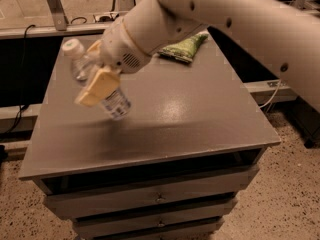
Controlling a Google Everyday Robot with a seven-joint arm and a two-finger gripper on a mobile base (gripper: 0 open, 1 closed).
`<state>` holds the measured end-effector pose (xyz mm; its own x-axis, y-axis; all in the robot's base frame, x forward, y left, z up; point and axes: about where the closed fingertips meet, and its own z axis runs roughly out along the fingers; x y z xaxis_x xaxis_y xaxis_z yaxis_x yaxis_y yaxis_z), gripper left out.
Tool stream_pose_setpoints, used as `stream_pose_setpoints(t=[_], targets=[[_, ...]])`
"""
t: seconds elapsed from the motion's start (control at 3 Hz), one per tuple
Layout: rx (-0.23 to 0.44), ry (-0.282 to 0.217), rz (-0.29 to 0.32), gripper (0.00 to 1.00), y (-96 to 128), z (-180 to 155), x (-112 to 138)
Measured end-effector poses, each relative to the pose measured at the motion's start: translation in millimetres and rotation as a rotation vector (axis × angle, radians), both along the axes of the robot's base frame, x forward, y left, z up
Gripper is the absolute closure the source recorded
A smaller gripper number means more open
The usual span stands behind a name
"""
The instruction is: Knock blue plastic bottle over
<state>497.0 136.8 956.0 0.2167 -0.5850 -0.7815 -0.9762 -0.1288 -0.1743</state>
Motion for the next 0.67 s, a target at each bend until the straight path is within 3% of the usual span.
stream_pose_setpoints(t=[0.33,0.67], targets=[[-0.197,-0.122,-0.060,1.00,-77,14,41],[-0.368,-0.191,-0.084,1.00,-116,6,58]])
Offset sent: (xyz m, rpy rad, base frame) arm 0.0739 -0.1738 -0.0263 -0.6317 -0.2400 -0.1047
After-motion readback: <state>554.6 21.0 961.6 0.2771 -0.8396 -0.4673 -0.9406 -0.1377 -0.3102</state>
